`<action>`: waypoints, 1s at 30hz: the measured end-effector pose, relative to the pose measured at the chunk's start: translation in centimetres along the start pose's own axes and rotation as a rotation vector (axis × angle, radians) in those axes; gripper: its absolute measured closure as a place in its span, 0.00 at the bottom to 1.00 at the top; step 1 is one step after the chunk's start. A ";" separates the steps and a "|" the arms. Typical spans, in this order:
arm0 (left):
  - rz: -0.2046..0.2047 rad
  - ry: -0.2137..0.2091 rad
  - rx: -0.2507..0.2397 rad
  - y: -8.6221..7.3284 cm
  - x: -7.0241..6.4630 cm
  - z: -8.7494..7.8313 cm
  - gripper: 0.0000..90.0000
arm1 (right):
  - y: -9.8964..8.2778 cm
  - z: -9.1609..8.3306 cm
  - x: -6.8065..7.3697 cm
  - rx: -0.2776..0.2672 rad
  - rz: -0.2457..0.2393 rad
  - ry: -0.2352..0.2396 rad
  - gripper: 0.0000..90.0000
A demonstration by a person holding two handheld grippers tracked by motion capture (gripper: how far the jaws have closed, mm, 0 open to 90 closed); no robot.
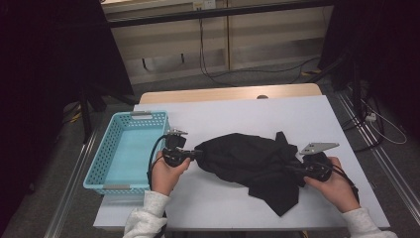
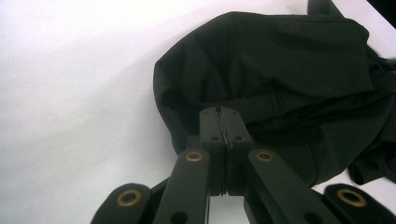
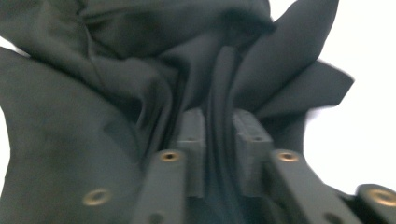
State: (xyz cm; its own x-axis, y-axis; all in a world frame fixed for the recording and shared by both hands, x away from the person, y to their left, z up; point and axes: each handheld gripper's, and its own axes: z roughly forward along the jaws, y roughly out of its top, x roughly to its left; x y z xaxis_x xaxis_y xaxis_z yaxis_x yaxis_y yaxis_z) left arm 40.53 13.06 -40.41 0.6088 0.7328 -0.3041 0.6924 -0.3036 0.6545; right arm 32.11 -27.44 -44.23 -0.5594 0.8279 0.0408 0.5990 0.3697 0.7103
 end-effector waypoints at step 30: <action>-0.001 0.007 0.016 -0.7 0.3 -0.4 1.00 | 5.2 4.6 4.1 -0.071 -0.102 -0.012 0.94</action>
State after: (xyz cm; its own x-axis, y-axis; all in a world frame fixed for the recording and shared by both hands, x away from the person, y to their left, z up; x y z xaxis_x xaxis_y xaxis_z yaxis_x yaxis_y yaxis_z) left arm 40.09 13.68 -40.69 0.6052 0.7375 -0.2997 0.6992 -0.3124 0.6430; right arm 35.52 -20.20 -43.61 -0.6084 0.7925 -0.0425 0.4966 0.4219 0.7586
